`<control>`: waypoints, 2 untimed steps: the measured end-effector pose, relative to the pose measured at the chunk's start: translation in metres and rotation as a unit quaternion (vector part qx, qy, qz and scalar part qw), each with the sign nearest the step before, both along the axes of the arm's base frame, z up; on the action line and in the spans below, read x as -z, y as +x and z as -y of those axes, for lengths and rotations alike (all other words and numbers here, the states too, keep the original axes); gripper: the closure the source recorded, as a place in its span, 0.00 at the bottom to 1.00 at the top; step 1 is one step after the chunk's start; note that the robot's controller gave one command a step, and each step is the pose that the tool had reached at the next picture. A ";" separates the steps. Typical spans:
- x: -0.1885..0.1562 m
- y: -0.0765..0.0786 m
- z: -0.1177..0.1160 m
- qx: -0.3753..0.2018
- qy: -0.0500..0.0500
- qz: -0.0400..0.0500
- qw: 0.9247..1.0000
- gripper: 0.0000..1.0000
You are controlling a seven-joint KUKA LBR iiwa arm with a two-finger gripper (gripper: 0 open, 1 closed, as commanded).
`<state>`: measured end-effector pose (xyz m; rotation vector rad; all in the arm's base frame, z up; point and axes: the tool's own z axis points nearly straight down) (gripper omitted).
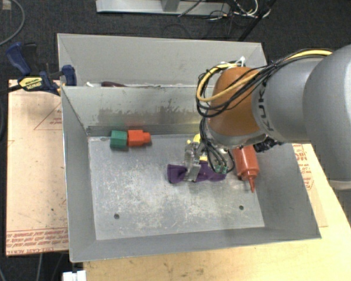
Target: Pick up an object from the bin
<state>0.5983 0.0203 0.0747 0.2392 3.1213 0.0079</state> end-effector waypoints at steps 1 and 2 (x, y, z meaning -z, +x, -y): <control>-0.008 -0.001 0.000 0.000 0.000 -0.002 1.000 1.00; -0.021 -0.001 0.000 0.000 0.000 -0.001 1.000 1.00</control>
Offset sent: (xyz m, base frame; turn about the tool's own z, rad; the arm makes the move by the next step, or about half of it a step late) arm -0.0001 -0.0001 0.0143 0.0000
